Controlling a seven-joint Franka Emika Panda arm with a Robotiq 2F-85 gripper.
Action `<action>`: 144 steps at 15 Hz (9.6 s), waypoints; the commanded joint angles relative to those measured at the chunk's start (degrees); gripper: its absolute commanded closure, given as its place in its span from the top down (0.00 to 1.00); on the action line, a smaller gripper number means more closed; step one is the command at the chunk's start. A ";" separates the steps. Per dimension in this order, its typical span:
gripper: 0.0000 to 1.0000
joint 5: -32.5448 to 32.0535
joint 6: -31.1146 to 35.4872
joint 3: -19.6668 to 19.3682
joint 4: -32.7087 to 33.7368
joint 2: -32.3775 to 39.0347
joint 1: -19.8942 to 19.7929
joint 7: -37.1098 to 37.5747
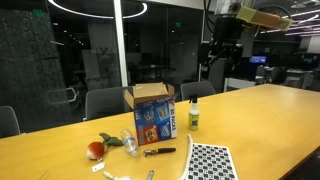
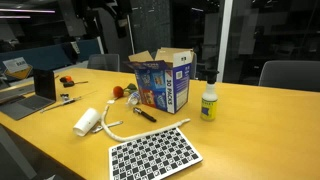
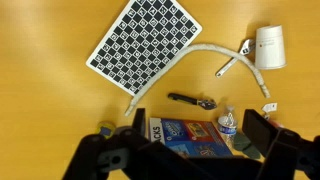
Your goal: Pick up the bottle and put it in the box
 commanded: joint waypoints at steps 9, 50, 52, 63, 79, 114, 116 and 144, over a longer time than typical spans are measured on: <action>1.00 -0.06 0.03 -0.46 0.29 -0.26 -0.35 0.11; 0.73 -1.12 -6.73 -14.75 70.33 79.17 -8.57 50.79; 0.71 -1.36 -6.84 -14.75 70.73 79.87 -8.46 50.30; 0.20 -3.46 -7.28 -15.12 71.60 79.54 -7.50 46.97; 0.20 -20.44 -18.12 -14.75 79.72 61.15 2.86 46.61; 0.23 -4.25 -10.10 -4.27 86.84 78.42 2.25 34.76; 0.62 -3.83 -10.85 -4.00 86.31 78.47 1.93 34.19; 1.00 -20.36 -28.28 -6.26 49.53 29.20 0.01 7.07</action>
